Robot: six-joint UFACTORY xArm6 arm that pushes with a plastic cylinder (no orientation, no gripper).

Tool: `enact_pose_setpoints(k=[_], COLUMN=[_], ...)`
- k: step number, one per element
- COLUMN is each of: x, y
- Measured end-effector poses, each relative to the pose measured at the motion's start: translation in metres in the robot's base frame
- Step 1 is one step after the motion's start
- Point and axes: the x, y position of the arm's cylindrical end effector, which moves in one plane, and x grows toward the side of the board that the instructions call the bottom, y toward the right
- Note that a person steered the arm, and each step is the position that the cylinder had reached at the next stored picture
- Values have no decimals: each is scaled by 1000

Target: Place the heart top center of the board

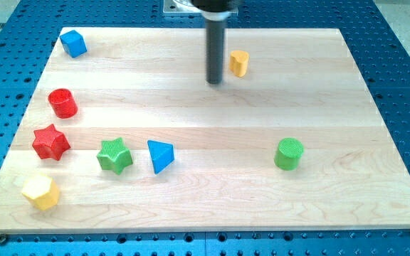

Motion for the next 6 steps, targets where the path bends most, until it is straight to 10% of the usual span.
enact_pose_setpoints(k=[1, 4, 6], x=[-25, -46, -101], y=[56, -100, -34])
